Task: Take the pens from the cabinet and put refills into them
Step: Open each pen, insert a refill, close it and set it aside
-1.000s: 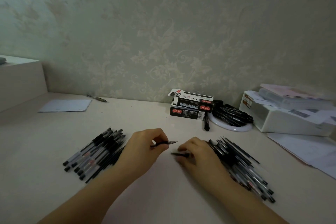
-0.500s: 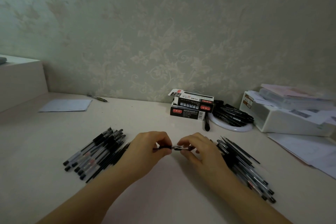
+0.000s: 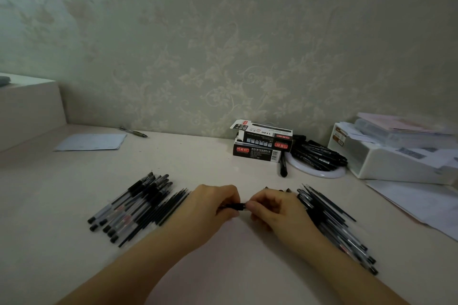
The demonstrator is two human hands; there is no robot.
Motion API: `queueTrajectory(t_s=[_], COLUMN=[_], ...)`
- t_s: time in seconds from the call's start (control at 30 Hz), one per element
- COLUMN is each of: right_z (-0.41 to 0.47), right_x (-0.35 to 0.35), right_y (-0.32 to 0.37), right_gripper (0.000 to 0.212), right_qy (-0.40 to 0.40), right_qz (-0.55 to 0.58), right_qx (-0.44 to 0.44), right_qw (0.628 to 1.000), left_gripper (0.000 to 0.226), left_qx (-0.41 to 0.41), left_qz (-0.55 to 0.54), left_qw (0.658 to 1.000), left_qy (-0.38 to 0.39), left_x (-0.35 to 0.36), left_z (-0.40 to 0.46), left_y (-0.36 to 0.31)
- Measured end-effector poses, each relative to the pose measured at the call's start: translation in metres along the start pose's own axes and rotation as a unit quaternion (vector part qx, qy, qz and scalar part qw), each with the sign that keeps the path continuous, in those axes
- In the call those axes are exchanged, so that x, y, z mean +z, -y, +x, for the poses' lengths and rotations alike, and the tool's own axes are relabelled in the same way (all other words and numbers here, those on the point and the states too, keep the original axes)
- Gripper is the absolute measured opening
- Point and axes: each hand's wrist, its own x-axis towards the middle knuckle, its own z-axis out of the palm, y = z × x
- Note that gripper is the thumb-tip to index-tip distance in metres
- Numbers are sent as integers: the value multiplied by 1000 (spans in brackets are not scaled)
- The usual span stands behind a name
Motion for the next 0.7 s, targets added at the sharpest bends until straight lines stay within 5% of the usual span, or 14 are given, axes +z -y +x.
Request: queueTrajectory(t_s=[0.43, 0.7], right_z=[2, 3], right_x=[0, 7], right_y=[-1, -2], right_gripper=[11, 9], right_qy=[1, -37], right_qz=[22, -11], right_qx=[-20, -35], right_qw=[1000, 999], left_gripper=[4, 5], left_qx=[-43, -27], left_qz=[-80, -17], left_qw=[996, 997], left_qy=[20, -64], left_x=[0, -5], left_z=[2, 4], left_y=[-2, -4])
